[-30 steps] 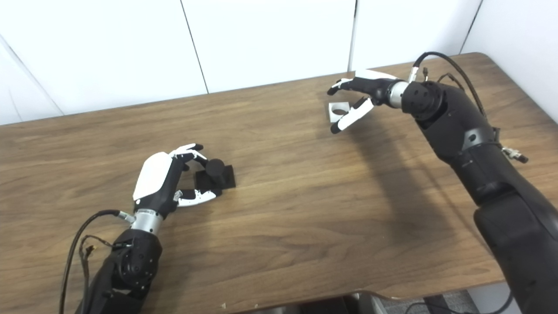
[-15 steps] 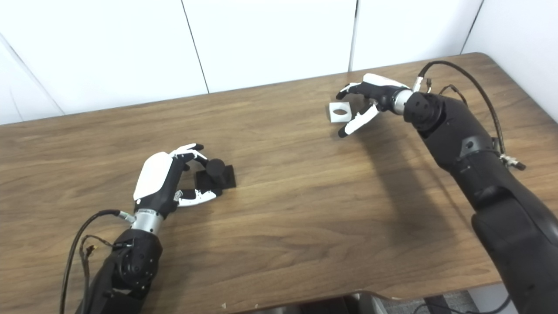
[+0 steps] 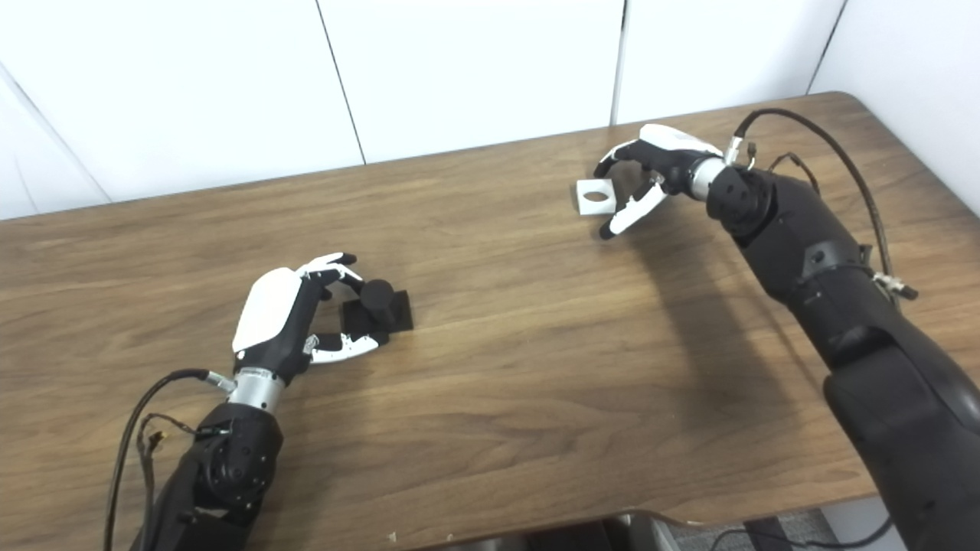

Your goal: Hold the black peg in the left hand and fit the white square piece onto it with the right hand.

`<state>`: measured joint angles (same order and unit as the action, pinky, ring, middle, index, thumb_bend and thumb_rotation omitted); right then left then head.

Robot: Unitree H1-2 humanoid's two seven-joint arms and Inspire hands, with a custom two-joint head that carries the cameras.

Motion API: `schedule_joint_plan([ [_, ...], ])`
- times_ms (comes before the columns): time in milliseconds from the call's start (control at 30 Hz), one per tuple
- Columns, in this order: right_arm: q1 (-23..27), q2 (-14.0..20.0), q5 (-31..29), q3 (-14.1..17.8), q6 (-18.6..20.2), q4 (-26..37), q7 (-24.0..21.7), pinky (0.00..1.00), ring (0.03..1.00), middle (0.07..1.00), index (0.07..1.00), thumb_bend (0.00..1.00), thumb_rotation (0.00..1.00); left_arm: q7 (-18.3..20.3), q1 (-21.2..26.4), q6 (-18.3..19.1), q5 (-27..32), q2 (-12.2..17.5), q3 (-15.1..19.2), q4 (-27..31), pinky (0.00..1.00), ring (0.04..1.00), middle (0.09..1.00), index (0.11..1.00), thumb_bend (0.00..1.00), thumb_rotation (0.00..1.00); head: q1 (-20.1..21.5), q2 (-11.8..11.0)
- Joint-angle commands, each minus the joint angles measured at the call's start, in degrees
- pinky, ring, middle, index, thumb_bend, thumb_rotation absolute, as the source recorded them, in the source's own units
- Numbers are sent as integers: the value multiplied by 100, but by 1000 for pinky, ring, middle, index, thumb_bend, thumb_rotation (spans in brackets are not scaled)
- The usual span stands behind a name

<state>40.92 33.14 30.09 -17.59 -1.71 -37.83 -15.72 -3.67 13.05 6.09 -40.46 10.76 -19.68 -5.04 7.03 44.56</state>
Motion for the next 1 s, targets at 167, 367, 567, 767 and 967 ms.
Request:
schedule_joint_plan([
  [167,159,79,-2,116,-87,160,256,870,936,888,677,760,294,374,-252,300,-32,116,-75,-247,635,827,835,491,523,73,-36,21],
  [367,148,45,-2,105,-65,140,297,860,927,879,657,731,287,366,-247,310,-49,98,-86,-252,635,828,835,491,522,73,-60,31],
  [567,140,-17,-13,101,-23,91,325,871,931,880,659,720,300,351,-243,317,-62,67,-98,-269,638,827,838,491,522,73,-115,41],
  [767,133,-123,60,40,61,22,393,858,930,877,668,726,332,354,-229,321,-101,51,-122,-269,633,830,839,491,522,75,-122,43],
  [967,177,-274,187,-44,161,-144,513,880,925,877,688,736,391,373,-226,360,-104,39,-120,-254,640,833,842,491,522,75,-143,56],
])
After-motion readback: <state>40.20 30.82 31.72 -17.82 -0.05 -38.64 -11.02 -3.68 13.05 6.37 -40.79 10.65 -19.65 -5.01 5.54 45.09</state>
